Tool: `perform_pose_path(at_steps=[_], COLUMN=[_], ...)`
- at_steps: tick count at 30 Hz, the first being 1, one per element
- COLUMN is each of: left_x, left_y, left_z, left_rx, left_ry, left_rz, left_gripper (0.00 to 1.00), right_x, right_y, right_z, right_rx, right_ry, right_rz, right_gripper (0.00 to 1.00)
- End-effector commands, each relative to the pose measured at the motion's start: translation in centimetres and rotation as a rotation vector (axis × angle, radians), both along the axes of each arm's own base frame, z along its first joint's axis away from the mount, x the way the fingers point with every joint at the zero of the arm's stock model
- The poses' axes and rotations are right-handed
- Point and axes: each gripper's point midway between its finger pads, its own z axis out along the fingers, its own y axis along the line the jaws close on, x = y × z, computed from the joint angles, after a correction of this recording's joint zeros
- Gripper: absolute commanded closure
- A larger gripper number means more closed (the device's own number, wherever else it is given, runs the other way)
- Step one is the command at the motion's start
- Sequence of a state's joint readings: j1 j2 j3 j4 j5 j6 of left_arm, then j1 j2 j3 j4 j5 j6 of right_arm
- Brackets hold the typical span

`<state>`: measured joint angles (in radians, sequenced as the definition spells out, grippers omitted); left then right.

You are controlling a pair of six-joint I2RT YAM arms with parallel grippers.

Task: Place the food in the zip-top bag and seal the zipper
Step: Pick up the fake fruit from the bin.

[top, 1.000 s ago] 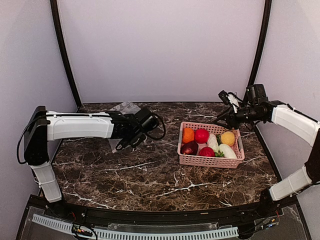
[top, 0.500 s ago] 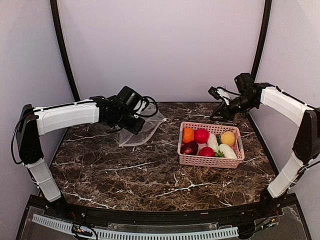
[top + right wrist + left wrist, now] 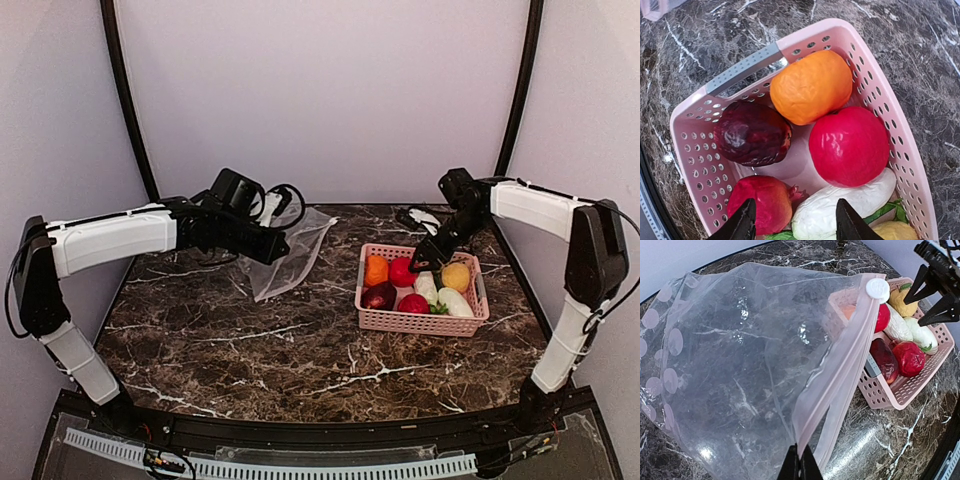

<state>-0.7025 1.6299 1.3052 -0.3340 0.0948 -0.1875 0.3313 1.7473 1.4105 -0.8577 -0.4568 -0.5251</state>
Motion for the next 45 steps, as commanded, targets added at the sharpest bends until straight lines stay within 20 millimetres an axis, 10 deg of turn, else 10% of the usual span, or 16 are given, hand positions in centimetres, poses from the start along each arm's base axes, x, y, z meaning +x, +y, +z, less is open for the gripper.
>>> perform_pose_path(at_steps=[1,10,11,13,33,39,45], left_x=[-0.7,-0.9,-0.9,-0.9,-0.9,-0.8,-0.5], left_y=[0.1,-0.2,-0.1,-0.1,-0.2,-0.2,-1.4], left_z=[1.6,1.3,1.3,1.3,0.7,0.4,0.2], left_rx=[-0.031,-0.042,-0.041,-0.039,-0.027,-0.023,-0.066], left_ry=[-0.03,-0.013,-0.014,-0.015,0.005,0.008,0.061], left_rz=[-0.023,-0.034,-0.034,-0.033,-0.033,-0.03,-0.024], left_gripper=[0.99,0.99,0.99,0.99,0.99,0.99,0.99], right_x=[1.7,3.7,3.9,4.1,4.6,3.4,1.8], right_y=[0.3,0.4,0.3,0.6,1.9,1.2,1.6], right_z=[-1.1,-3.5,-3.6,-3.9,-6.8,-4.2,3.8], right_rx=[-0.037,-0.082,-0.083,-0.071,-0.06,-0.06,0.044], right_ry=[0.025,0.063,0.063,0.073,0.138,0.096,-0.015], right_rz=[-0.042,-0.109,-0.117,-0.122,-0.153,-0.145,-0.112], right_gripper=[0.47,0.38,0.1,0.01,0.29,0.48,0.48])
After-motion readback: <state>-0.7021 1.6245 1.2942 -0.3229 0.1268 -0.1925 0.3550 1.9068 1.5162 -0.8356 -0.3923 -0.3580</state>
